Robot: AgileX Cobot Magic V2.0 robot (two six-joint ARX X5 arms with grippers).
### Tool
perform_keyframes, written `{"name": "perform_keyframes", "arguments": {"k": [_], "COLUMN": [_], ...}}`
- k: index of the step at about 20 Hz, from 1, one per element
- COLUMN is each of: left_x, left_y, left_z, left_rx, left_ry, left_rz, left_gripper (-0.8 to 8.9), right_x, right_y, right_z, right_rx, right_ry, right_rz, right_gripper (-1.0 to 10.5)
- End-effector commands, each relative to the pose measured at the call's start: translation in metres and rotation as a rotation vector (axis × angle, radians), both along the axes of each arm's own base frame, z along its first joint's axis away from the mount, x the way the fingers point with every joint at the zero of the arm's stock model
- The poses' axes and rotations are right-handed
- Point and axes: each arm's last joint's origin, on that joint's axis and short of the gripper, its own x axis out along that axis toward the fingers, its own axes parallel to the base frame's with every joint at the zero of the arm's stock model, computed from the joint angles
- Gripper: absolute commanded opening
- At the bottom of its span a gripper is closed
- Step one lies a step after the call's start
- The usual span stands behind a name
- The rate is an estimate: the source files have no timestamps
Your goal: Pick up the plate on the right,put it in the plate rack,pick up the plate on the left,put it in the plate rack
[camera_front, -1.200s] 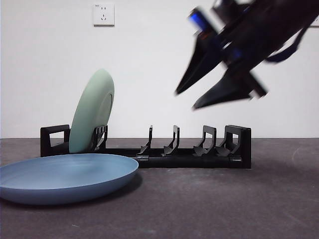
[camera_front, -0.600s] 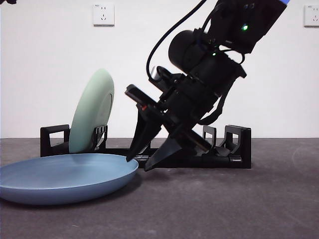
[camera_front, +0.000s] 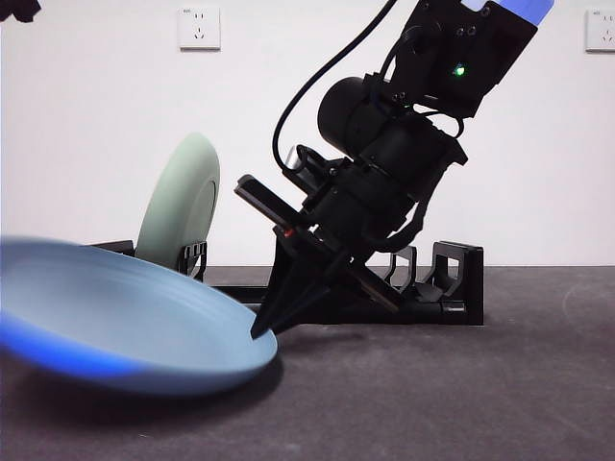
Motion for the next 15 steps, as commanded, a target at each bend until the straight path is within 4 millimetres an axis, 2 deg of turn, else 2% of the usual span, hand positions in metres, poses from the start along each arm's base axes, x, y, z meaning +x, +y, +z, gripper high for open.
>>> {"name": "perform_keyframes", "arguments": {"k": [1,4,8,12,15], "left_x": [0.002,0.001,-0.004,-0.015,-0.025], "left_y": [-0.001,-0.003,-0.015,-0.044,-0.077], "left_z": [-0.001,-0.001,-0.002,-0.007,-0.018], "left_rx": [0.009,-0.017,-0.050,0.034,0.154], "left_ry": [0.002,0.015,0.035,0.040,0.054], "left_rz": [-0.007,-0.059,-0.255,-0.392,-0.482], "left_gripper": [2.25,2.25,2.25,2.25,2.25], "right_x": [0.000,-0.005,-0.017,-0.024,-0.031], "right_y": [0.001,-0.005,-0.025,-0.054,-0.073], "right_z": [-0.003,0.014,0.051,0.082,0.100], "right_rx": [-0.007,-0.029,-0.156,-0.213,-0.220], "right_ry": [0.010,-0.009,-0.110,-0.139,-0.146], "right_rz": [-0.003,-0.012,-0.048,-0.098,-0.117], "right_gripper": [-0.1,-0.1,-0.1,-0.1,-0.1]}}
